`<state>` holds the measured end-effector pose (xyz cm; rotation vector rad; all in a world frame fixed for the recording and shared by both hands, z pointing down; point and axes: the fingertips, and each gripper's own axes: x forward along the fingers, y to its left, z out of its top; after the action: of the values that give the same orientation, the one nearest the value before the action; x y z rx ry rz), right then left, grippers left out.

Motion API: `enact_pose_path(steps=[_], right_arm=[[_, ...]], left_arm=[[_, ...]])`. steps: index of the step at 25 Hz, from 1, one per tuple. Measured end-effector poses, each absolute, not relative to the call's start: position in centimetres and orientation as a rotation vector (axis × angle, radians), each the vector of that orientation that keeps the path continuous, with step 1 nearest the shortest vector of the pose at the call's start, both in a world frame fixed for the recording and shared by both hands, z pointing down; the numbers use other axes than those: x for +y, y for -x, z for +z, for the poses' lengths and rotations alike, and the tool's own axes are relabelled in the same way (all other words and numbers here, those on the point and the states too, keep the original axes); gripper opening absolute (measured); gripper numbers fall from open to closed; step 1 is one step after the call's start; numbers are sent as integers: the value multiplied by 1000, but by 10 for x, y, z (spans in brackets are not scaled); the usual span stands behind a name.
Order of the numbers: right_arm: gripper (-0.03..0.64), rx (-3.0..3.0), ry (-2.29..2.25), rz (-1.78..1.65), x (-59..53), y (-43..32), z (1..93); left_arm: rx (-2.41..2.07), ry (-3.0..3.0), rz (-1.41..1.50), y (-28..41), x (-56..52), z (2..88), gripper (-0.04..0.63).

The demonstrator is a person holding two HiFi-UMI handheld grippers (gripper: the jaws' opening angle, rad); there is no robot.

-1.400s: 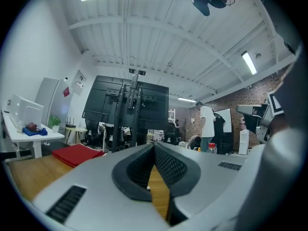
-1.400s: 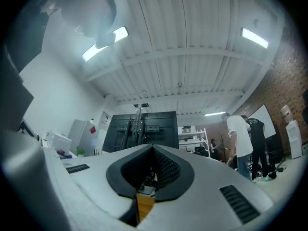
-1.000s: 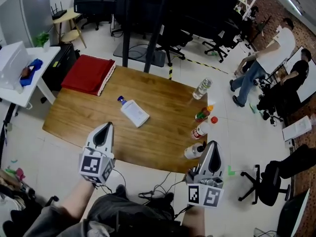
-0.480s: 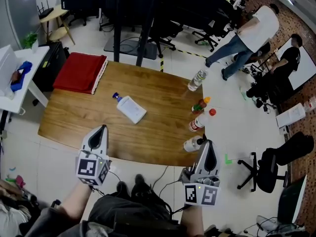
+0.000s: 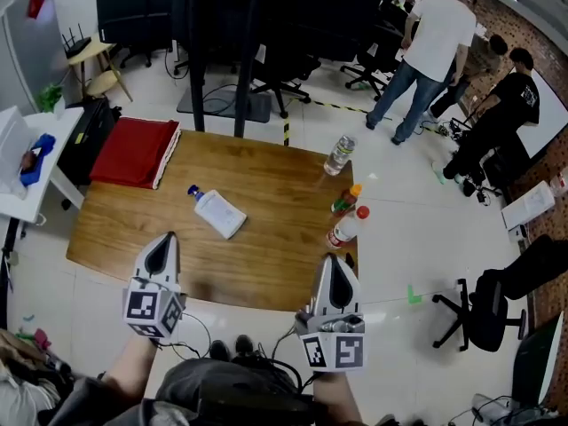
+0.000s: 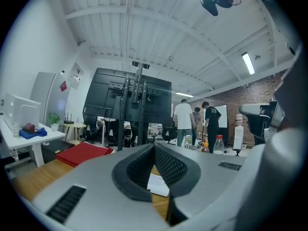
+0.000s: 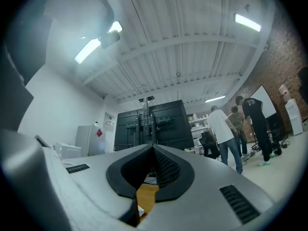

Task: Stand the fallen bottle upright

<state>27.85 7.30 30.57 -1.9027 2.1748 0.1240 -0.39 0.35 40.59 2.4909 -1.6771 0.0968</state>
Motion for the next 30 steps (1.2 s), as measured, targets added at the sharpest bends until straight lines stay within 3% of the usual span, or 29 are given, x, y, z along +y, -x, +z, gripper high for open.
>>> enact_pose_path(steps=[6, 14, 30], right_arm=[[6, 2218, 1819, 6, 55, -297, 321], [6, 2394, 1664, -19, 23, -227, 341], [6, 2172, 1997, 24, -85, -48, 350]], left_arm=[[-1762, -2447, 129, -15, 0, 399, 28], [-1777, -2438, 125, 11, -18, 399, 28], [-1575, -2496, 129, 230, -150, 423, 28]])
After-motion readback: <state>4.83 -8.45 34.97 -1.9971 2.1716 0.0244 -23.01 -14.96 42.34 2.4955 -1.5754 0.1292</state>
